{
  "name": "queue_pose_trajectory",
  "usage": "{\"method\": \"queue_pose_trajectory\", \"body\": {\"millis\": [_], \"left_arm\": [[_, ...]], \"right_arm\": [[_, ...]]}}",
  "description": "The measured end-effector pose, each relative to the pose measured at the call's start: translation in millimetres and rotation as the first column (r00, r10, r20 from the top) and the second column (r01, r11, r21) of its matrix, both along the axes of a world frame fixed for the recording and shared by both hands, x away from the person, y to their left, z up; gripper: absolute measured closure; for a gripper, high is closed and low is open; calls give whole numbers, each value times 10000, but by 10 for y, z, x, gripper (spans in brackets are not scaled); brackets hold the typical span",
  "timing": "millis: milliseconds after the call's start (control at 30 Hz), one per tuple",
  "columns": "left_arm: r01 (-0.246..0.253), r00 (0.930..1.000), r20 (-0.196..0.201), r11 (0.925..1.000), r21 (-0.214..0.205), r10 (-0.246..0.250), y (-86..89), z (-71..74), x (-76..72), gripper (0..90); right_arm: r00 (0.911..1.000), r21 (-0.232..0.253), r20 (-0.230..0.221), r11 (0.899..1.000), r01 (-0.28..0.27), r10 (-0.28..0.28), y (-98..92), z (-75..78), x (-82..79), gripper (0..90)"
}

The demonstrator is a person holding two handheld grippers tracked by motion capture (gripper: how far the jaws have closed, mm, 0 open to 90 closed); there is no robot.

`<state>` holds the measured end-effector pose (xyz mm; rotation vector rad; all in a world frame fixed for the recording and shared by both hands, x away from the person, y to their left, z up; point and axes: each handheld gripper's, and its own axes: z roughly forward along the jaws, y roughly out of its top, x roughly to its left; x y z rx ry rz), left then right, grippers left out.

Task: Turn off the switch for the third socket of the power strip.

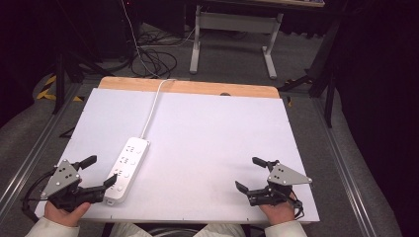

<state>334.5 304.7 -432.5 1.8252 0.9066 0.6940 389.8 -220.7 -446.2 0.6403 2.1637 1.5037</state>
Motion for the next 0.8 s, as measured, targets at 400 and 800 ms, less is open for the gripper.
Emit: {"method": "queue_pose_trajectory", "body": {"millis": [400, 800], "left_arm": [[299, 9993, -228, 9990, -321, -307, -24, 168, 100, 238], [611, 9973, -407, 9981, -96, -615, -142, 223, 266, 319]], "right_arm": [[9999, -49, -53, 9999, -88, 87, 21, -9, 7, 67], [9998, -133, -73, 9998, -159, 158, 34, -19, 16, 69]]}}
